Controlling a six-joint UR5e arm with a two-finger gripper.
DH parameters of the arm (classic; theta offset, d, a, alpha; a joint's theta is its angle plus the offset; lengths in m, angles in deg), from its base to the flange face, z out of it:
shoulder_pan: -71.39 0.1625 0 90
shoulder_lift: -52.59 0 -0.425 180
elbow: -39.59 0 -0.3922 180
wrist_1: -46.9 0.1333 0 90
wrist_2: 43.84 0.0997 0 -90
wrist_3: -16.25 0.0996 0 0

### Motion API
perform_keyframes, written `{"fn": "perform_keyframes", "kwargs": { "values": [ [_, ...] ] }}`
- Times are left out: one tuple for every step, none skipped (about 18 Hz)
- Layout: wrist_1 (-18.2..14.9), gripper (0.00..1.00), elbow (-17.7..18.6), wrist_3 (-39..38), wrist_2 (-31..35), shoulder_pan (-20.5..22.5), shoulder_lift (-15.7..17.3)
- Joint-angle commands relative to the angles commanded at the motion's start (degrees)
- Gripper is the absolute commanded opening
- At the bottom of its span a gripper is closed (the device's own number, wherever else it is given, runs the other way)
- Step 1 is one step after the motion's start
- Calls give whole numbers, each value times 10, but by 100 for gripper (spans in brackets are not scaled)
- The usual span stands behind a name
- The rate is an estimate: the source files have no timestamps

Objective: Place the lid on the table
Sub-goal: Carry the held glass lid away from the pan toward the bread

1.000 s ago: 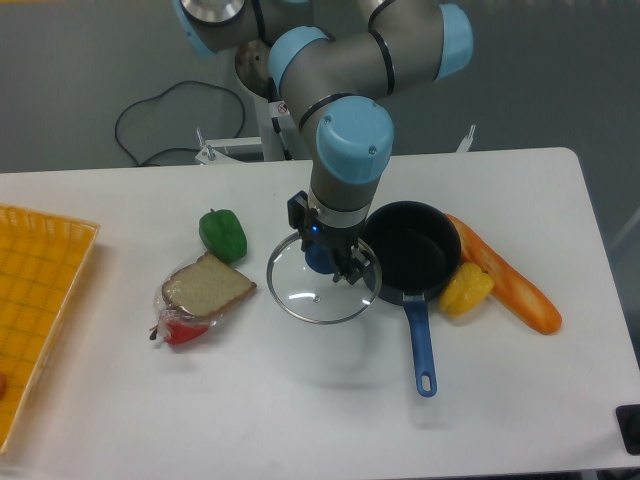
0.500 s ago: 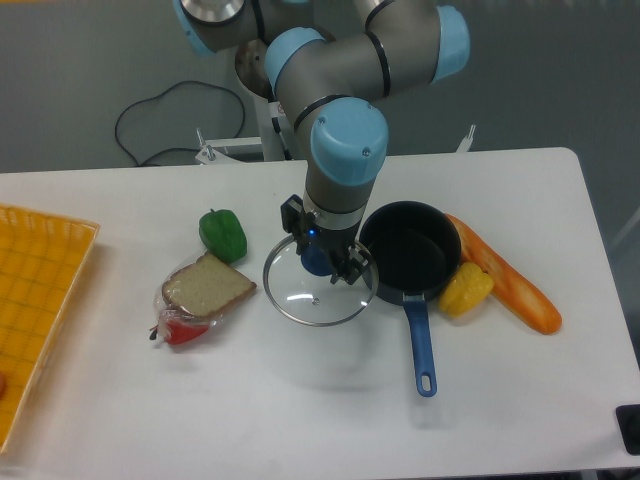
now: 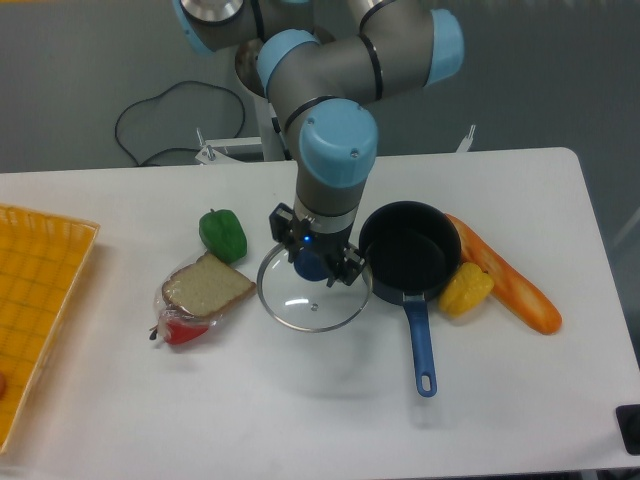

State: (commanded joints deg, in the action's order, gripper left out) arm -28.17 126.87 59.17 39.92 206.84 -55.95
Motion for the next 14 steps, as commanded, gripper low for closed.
{"fn": "perform_keyframes", "kwargs": {
  "values": [
    [13, 55, 1, -13, -1, -4, -7],
    [23, 56, 3, -16, -2, -6, -14],
    [30, 56, 3, -19, -11, -7, -19],
    [35, 56, 3, -29, -31, -7, -22],
    [43, 56, 3, -48, -57, -7, -26],
    [55, 56, 3, -69, -76, -6, -31],
    [68, 56, 4, -85, -84, -5, -36],
    [77, 56, 4, -97, -84, -5, -43],
    [84, 56, 4, -100, -83, -6, -52],
    [87, 56, 4, -100, -83, -7, -58],
    [87, 56, 4, -100, -83, -7, -62],
    [87, 56, 4, -100, -83, -6, -63],
    [87, 56, 4, -100, -83, -5, -64],
    [87, 56, 4, -100, -83, -5, -67]
  ]
}}
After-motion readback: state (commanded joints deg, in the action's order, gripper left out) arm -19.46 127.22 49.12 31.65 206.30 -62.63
